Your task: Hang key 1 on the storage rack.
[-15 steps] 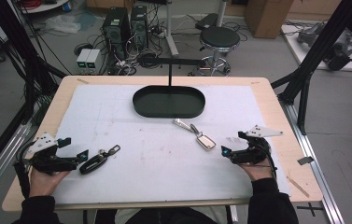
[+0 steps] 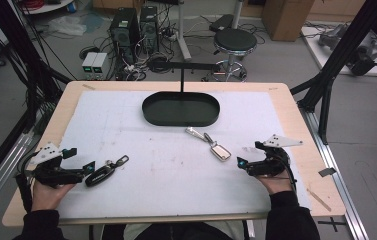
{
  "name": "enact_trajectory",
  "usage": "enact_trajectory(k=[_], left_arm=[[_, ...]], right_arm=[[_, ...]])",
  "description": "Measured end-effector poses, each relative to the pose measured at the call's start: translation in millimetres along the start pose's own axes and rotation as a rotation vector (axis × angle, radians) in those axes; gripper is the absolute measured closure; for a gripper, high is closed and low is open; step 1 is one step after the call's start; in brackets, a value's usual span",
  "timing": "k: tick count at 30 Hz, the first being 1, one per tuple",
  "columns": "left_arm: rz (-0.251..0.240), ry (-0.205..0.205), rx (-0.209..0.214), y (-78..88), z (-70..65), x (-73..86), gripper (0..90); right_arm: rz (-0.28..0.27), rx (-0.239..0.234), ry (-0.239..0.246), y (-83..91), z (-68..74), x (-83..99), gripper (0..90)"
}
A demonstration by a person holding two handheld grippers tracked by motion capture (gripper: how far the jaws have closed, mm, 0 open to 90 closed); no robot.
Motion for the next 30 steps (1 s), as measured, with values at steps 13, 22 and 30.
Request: enact_trajectory(k=[13,22,30], left_arm=[[-0.003,-0.004,-0.006,0.9,-0.4,0.2,10.1],[-0.004,0.003,-0.003,0.1,-2.2,1.9,10.1],[-0.006,0.005,-0.007,-0.1,-0.7,2.0,10.1]], right_arm=[[0.017,-0.005,0.003,-5.7,0.7,-2.4,0.9],[0.052,-0.016,0.032,-21.7,5.9,-8.8,0.9],[0.061,-0.027,0.033,-32.8,7.6,-18.5,0.9]])
Point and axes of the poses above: each handheld gripper's, and its own axes: y roughly backward along the jaws, x roughly out of its underside, z roughly to its left, the point moved 5 cm from there along -y, roughly forward along the jaws, and after that the axes turned 15 degrees about -z, right-handed, at the moved point
